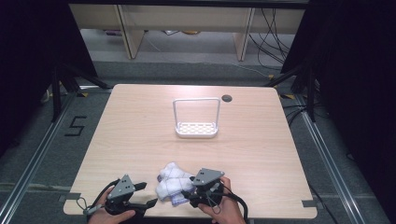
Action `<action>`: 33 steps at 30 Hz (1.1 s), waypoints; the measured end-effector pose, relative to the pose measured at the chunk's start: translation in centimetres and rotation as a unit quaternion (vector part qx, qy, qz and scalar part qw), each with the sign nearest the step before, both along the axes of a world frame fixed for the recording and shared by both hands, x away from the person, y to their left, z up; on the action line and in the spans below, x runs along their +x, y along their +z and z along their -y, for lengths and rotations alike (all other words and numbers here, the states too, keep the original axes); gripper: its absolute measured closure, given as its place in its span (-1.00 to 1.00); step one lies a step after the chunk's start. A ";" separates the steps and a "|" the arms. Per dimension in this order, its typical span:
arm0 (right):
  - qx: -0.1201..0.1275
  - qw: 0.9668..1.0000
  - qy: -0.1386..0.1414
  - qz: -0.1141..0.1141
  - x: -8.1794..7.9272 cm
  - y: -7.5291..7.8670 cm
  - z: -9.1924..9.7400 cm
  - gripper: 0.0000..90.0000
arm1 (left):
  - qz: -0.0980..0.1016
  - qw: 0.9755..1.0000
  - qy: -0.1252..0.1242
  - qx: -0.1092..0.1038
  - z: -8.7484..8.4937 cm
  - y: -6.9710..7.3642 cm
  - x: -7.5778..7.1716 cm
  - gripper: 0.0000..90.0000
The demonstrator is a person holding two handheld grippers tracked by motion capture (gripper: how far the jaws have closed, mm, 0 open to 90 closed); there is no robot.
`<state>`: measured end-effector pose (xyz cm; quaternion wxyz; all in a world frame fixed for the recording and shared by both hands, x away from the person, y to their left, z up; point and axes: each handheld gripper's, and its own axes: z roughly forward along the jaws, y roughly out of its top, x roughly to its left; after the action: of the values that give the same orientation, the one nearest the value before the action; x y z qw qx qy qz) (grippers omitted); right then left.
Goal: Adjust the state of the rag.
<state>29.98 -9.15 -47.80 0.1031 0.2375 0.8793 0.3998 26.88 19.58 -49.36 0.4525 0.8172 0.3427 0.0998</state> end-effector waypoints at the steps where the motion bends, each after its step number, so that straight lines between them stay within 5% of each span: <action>1: 0.002 1.000 -0.003 -0.001 0.0 -0.1 -0.4 -0.06 | 0.001 1.000 0.000 -0.004 -0.1 0.0 0.1 -0.38; 8: -0.023 1.000 0.013 0.014 0.5 -0.5 -2.1 -0.04 | -0.001 1.000 0.012 -0.010 -0.6 0.0 0.2 -0.40; 12: -0.062 0.998 0.016 0.029 0.7 -1.2 -3.0 0.29 | -0.005 1.000 0.015 -0.004 -0.8 0.1 0.1 -0.41; 14: -0.059 0.997 0.011 0.040 0.9 -0.9 -2.8 0.59 | 0.004 1.000 0.014 0.009 -0.9 0.0 0.3 -0.41; 18: -0.032 0.998 0.022 0.040 0.8 0.3 -2.4 0.88 | -0.001 1.000 0.013 -0.012 -0.9 0.0 0.1 -0.41; 25: -0.028 0.998 0.035 0.044 1.2 1.8 -1.9 0.97 | -0.001 1.000 0.003 -0.009 -0.6 -0.1 0.1 -0.43; 33: 0.012 0.998 0.032 0.048 1.8 4.7 -1.3 0.98 | -0.005 1.000 -0.010 -0.017 -0.3 0.0 0.0 -0.47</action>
<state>31.75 -7.89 -43.11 0.1293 0.1906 0.8756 0.4246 26.84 19.88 -49.38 0.4655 0.8133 0.3386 0.0850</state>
